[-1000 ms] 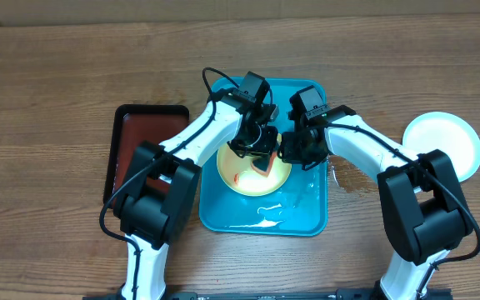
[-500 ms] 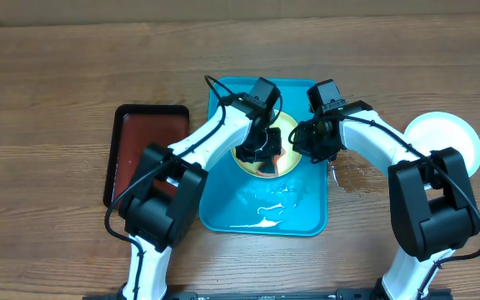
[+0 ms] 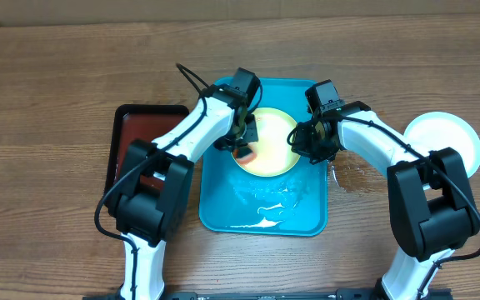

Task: Clean dirty plates on tray and stack at the side
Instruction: 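Scrub the yellow plate with the sponge while the right gripper holds it, then return the sponge to the red tray with the left gripper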

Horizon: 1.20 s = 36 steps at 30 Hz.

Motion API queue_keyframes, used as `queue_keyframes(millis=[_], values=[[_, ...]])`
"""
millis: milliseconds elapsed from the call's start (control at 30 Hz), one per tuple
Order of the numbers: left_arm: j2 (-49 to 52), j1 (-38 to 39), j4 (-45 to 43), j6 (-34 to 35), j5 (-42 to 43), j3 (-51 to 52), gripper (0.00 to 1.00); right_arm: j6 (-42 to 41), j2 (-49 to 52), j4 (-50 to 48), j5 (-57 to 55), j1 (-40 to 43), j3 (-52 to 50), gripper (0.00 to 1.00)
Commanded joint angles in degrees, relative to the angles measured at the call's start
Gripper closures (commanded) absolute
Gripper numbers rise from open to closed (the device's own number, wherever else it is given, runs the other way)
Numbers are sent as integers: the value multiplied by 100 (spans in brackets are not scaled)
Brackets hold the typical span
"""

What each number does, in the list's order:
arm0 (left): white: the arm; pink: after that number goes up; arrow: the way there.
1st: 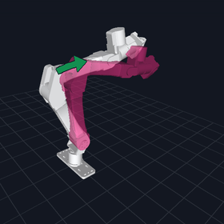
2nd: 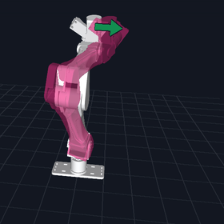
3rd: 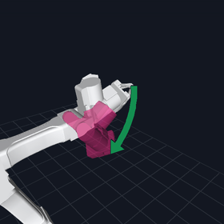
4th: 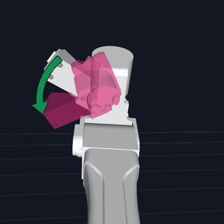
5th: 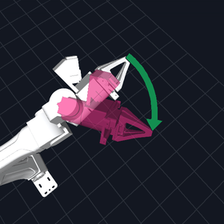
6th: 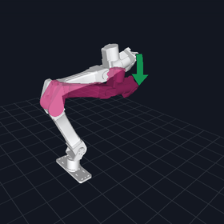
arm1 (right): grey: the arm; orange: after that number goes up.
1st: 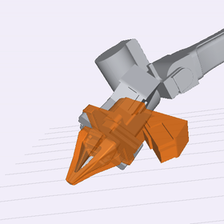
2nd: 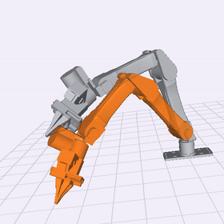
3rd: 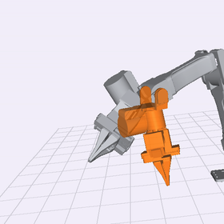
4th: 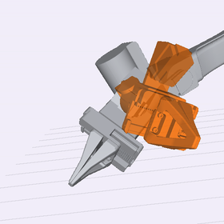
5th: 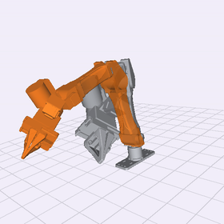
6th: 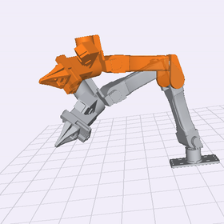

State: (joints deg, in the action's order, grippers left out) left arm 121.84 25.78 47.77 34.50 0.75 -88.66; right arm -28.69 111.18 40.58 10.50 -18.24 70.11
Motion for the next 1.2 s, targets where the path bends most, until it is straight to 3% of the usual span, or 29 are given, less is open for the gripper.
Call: queue_keyframes(millis=[0, 167, 400, 633, 800, 1067, 1167], values=[[74, -164, -24, -273, -1215, -11, 96, 66, 136, 107, -293, 20, -98, 96], [74, -120, -501, -977, -385, -26, 96, 267, 136, 131, -291, 20, -101, 96], [282, 87, -1414, -798, 2385, -11, 96, 693, 136, 149, -293, -44, -101, 96], [868, 529, -1462, -468, 3086, -11, 96, 885, 136, 149, -295, -240, -101, 96], [717, 470, -820, -393, 2455, -205, 96, 881, 136, 149, -293, -243, -101, 96], [251, 328, 815, -269, -682, -789, 96, 881, 136, 109, -293, -243, -101, 96], [249, 326, 1064, -433, -1373, -925, 96, 881, 136, 105, -293, -243, -101, 96]])
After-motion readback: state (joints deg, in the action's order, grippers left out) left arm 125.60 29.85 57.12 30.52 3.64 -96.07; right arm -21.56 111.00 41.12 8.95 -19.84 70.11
